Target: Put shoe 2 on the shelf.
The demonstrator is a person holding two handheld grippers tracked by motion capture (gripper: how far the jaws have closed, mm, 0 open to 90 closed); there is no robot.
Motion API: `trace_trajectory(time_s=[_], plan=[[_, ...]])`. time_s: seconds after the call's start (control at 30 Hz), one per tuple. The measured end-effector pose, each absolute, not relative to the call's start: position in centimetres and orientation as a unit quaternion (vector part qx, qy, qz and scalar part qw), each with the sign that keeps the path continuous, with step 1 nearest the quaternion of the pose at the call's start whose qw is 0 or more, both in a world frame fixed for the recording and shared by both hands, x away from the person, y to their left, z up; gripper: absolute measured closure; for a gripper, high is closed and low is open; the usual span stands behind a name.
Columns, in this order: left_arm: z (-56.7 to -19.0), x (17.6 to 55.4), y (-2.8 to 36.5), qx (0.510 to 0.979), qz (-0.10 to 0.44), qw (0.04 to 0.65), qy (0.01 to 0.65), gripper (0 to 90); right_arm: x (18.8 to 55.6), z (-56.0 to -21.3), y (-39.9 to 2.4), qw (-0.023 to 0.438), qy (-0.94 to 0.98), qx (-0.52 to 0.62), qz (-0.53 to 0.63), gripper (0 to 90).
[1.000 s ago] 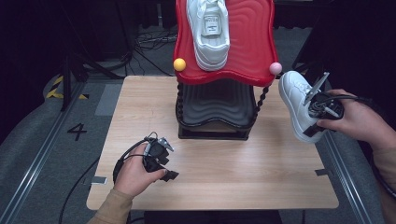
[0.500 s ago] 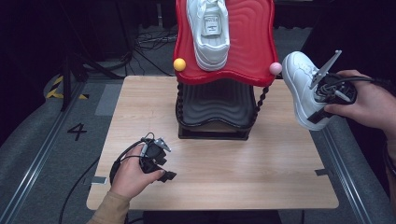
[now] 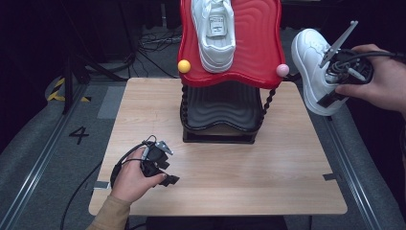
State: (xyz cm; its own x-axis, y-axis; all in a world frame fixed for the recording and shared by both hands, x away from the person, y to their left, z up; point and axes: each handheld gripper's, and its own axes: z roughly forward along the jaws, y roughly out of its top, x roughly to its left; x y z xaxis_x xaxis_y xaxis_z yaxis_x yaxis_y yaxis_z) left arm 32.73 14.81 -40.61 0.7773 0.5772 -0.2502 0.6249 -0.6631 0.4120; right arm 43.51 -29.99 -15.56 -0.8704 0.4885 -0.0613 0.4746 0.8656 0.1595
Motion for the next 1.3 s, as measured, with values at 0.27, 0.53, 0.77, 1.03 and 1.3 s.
trace_trajectory(time_s=[0.27,0.53,0.77,1.03,1.3], plan=[[-40.3,32.6,15.3,0.909,-0.05,0.249,0.33,33.3,43.6,-12.5,-28.0,0.069,0.962,0.251,0.078,76.1],[-40.2,32.9,15.4,0.908,-0.051,0.254,0.328,33.3,43.7,-10.0,-25.7,0.09,0.962,0.248,0.077,76.5],[-40.1,32.9,15.6,0.908,-0.049,0.256,0.329,33.3,44.0,-8.1,-22.9,0.109,0.962,0.241,0.074,76.8],[-40.1,32.9,15.7,0.906,-0.05,0.258,0.331,33.4,45.0,-7.1,-20.1,0.109,0.965,0.228,0.077,76.8],[-40.3,32.9,15.9,0.905,-0.053,0.256,0.335,33.3,45.7,-6.7,-17.7,0.116,0.967,0.216,0.074,77.0]])
